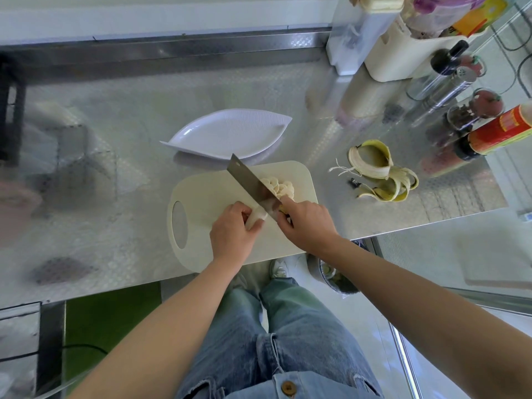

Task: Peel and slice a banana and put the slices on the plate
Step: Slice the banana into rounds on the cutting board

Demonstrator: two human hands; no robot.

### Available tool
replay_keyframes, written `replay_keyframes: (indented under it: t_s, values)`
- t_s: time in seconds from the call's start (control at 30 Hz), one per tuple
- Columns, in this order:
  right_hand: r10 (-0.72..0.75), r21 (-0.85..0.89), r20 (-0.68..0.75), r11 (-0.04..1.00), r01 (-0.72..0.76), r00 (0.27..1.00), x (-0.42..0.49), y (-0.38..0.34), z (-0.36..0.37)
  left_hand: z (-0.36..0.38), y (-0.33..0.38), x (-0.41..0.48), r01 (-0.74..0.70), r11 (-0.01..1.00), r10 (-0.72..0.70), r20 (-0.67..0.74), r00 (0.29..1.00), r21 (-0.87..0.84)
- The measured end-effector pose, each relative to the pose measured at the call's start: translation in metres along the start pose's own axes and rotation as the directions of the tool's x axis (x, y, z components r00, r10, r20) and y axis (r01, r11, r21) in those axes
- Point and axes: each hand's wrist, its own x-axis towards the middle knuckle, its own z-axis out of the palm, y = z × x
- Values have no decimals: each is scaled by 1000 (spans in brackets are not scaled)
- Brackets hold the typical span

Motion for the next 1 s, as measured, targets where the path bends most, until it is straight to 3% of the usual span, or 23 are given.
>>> replay_keyframes:
  t_s: [0.7, 1.0]
  values:
    - [-13, -36, 86, 999, 17, 996, 8, -1, 15, -1, 1, 0, 18, 1000, -17, 28, 999, -16]
    - [-3, 11, -11, 1000, 3, 1000, 6, -3, -4, -1, 0, 1, -4, 1000, 4, 13, 1000, 1]
